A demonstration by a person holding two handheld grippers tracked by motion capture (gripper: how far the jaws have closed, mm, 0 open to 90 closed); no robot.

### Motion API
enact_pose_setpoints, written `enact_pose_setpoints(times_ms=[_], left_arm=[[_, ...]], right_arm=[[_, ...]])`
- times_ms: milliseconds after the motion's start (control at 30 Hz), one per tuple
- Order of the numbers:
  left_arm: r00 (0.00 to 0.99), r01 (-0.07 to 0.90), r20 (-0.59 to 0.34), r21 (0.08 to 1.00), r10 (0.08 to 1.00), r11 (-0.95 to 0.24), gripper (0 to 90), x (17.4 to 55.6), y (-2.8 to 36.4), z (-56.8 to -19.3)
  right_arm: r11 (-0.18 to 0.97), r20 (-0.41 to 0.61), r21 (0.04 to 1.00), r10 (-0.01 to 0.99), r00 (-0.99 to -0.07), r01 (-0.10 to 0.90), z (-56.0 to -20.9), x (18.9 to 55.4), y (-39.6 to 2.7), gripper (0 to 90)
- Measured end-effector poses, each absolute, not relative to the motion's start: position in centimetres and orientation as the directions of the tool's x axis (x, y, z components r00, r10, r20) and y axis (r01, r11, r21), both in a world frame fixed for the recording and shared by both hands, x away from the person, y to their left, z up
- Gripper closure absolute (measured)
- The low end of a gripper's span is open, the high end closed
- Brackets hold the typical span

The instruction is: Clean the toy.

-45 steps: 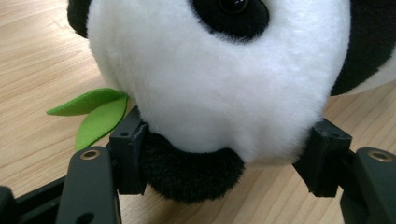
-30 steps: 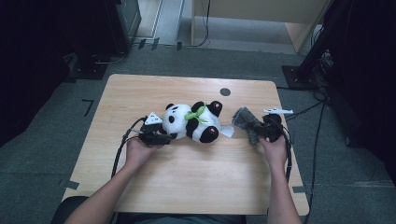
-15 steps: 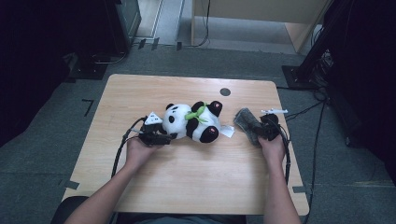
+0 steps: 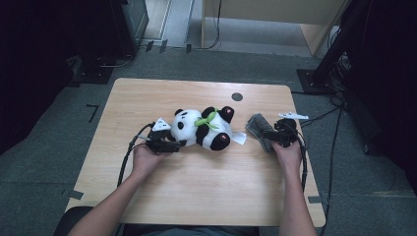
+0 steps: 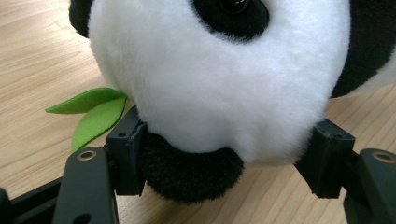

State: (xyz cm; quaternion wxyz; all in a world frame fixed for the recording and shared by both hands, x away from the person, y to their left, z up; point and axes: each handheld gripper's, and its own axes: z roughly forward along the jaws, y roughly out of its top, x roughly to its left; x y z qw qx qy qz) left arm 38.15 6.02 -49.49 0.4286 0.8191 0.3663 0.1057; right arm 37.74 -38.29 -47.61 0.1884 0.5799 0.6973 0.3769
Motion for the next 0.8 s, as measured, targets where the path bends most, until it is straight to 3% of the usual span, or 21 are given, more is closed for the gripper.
enact_pose_setpoints(times_ms=[267,800], left_arm=[[0.705,0.517,-0.141,0.773,0.695,-0.367,27.5,38.2,6.1,-49.3],[0.707,0.513,-0.140,0.776,0.693,-0.367,22.6,38.4,6.1,-49.3]], right_arm=[[0.056,0.204,0.766,0.924,-0.324,0.640,-46.5,36.6,-37.3,20.7],[0.116,0.240,0.762,0.863,-0.444,0.637,-46.3,35.4,-33.7,0.0]])
